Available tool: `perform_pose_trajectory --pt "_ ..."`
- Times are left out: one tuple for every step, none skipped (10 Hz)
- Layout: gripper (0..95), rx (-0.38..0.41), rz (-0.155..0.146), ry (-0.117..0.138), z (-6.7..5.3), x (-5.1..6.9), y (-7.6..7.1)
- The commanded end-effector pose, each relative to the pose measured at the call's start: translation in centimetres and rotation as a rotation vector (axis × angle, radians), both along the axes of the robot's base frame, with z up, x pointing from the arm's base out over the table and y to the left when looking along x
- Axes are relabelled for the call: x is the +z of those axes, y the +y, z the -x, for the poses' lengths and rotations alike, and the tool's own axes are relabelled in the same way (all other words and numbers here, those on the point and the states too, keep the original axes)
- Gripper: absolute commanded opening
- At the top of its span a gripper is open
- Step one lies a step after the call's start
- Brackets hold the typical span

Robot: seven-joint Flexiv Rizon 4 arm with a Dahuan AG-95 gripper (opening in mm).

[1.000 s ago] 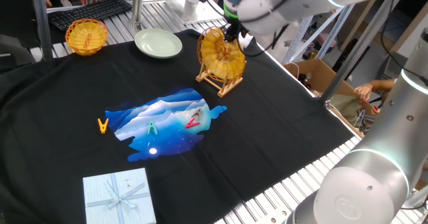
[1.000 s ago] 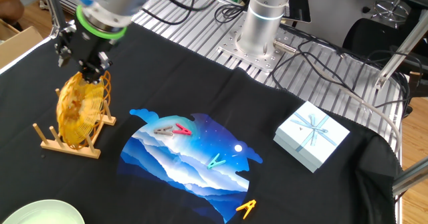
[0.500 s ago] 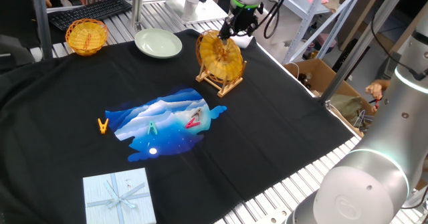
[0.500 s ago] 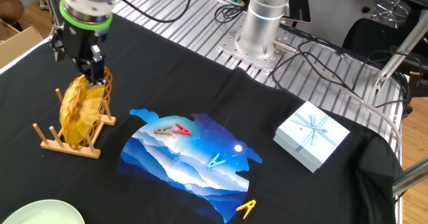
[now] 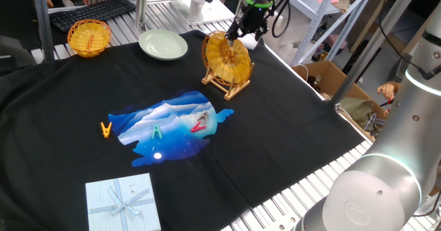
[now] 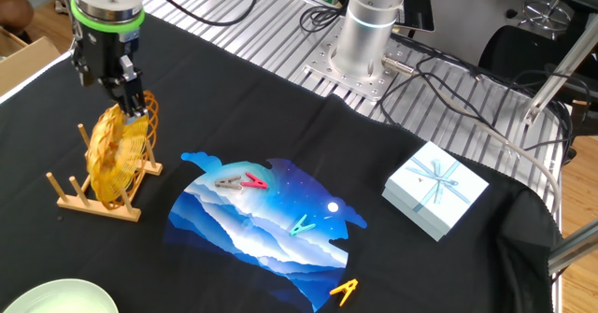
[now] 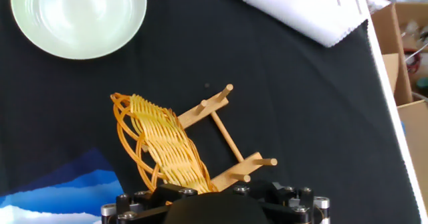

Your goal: Put the dish on the dish rack

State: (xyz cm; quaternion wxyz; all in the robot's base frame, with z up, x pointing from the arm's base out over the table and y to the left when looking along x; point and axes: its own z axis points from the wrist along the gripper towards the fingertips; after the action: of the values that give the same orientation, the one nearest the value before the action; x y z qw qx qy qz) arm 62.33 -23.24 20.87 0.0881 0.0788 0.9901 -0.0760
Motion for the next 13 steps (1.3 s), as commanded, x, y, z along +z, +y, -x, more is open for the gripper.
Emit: perform_pose_trajectory --pt "95.0 -0.008 -0.014 -0.038 0.3 -0.5 0.1" --pt "95.0 -0.025 -0.064 -0.033 0.3 -0.7 0.1" --pt "95.0 -0.008 -0.031 -0.034 0.4 -0.8 0.2" --pt "95.0 0.002 0.035 -0.035 0.5 -0.9 0.2" --pt "95.0 -0.009 0.008 -0.035 0.6 -1.1 0.3" --pt "95.0 -0.032 0.007 -0.038 0.7 -1.2 0.8" --pt "95.0 -0.034 0.01 -0.041 0.7 -1.2 1.0" --pt "95.0 -0.04 0.016 -0.036 0.7 -1.2 1.3" --pt "95.0 -0.045 0.016 -0.037 0.6 -1.3 1.7" --pt "95.0 -0.032 0.035 -0.042 0.5 -1.3 2.2" --pt "95.0 -0.023 0.045 -0.043 0.5 -1.4 2.4" --pt "95.0 -0.024 0.043 -0.043 0.5 -1.5 2.6" --pt "95.0 -0.026 0.044 -0.05 0.5 -1.8 2.7"
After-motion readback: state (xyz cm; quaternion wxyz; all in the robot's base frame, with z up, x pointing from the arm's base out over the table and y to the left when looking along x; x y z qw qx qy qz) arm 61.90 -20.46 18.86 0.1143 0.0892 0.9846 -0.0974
